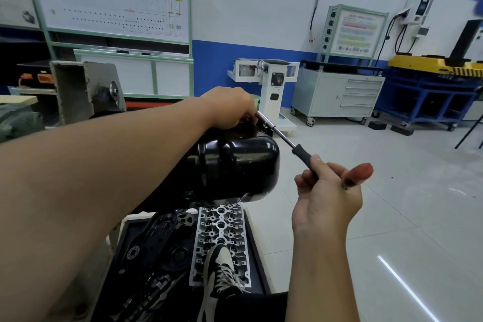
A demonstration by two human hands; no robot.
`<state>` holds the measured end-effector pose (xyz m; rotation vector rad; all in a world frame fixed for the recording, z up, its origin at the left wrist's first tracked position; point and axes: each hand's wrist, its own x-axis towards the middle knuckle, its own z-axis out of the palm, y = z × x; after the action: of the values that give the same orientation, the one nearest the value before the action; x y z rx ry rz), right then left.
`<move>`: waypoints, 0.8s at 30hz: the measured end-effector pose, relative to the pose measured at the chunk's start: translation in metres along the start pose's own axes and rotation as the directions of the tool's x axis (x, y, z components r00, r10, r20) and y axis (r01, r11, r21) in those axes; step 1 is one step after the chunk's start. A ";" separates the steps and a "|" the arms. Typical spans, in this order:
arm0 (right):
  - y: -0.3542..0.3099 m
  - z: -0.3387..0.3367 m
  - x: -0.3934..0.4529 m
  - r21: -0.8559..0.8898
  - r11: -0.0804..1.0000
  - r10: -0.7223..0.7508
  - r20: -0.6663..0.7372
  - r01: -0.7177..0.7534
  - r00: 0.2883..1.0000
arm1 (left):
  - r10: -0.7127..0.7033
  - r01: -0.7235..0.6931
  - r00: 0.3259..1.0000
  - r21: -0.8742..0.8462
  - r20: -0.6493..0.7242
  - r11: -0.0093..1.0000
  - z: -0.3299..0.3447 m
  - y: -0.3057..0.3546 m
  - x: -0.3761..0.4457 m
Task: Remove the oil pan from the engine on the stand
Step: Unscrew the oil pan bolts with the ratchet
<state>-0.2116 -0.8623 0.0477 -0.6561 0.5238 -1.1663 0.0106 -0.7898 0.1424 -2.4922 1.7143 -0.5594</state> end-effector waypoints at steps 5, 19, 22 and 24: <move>0.000 -0.003 0.003 0.018 0.999 0.043 -0.009 -0.042 0.999 | 0.106 -0.096 0.993 0.168 -0.051 0.981 -0.002 -0.001 0.001; 0.009 -0.002 0.004 0.080 0.988 0.136 -0.012 -0.135 0.991 | 0.107 -0.096 0.987 0.093 -0.122 0.991 0.001 -0.001 0.001; 0.009 -0.001 0.004 0.104 0.977 0.188 0.000 -0.187 0.982 | 0.091 -0.084 0.985 0.057 -0.148 0.995 0.005 -0.004 0.002; 0.008 -0.001 0.003 0.106 0.970 0.221 0.004 -0.220 0.975 | 0.094 -0.098 0.986 -0.021 -0.134 0.995 0.007 -0.006 0.002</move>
<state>-0.2062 -0.8635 0.0408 -0.4886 0.5241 -0.9803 0.0190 -0.7901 0.1376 -2.4248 1.8897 -0.7123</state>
